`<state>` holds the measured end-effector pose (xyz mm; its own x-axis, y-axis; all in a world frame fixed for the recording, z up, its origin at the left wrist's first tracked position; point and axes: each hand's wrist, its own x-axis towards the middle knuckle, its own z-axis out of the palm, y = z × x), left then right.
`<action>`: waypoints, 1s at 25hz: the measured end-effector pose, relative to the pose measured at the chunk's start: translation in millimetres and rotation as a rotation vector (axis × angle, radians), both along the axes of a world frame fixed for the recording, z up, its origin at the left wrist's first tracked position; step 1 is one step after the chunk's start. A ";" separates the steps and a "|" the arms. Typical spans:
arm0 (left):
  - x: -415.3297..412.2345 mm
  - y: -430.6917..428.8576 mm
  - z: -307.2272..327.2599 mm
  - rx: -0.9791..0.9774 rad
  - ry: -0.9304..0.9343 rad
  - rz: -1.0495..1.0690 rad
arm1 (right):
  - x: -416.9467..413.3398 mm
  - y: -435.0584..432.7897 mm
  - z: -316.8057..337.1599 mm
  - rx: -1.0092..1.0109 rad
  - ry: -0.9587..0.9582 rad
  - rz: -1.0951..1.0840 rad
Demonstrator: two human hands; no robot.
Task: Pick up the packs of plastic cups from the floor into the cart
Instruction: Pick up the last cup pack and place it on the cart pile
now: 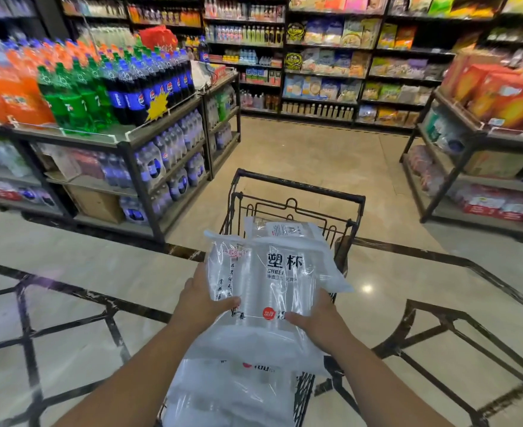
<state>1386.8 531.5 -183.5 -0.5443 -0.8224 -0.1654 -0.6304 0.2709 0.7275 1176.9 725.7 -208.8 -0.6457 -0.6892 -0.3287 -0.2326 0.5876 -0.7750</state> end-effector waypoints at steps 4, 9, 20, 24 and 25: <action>-8.3 -11.8 -9.5 0.014 -0.006 -0.012 | -2.5 -6.1 -9.6 0.043 -0.030 -0.018; -1.3 -27.9 -24.7 0.069 0.007 -0.084 | 13.1 -16.5 -22.6 0.090 -0.067 -0.053; 1.1 -49.4 -23.5 0.092 0.034 -0.173 | 31.3 -28.9 -12.3 0.245 0.011 -0.141; 2.9 -59.5 -14.7 0.061 -0.012 -0.219 | 38.5 -31.9 -5.8 0.311 0.070 -0.168; 2.8 -62.7 -11.4 0.043 -0.032 -0.236 | 39.8 -33.2 -3.7 0.317 0.106 -0.168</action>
<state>1389.6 468.8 -194.9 -0.7142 -0.6652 -0.2179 -0.5763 0.3821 0.7224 1216.7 692.5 -212.5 -0.7828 -0.4457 -0.4343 -0.1819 0.8313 -0.5252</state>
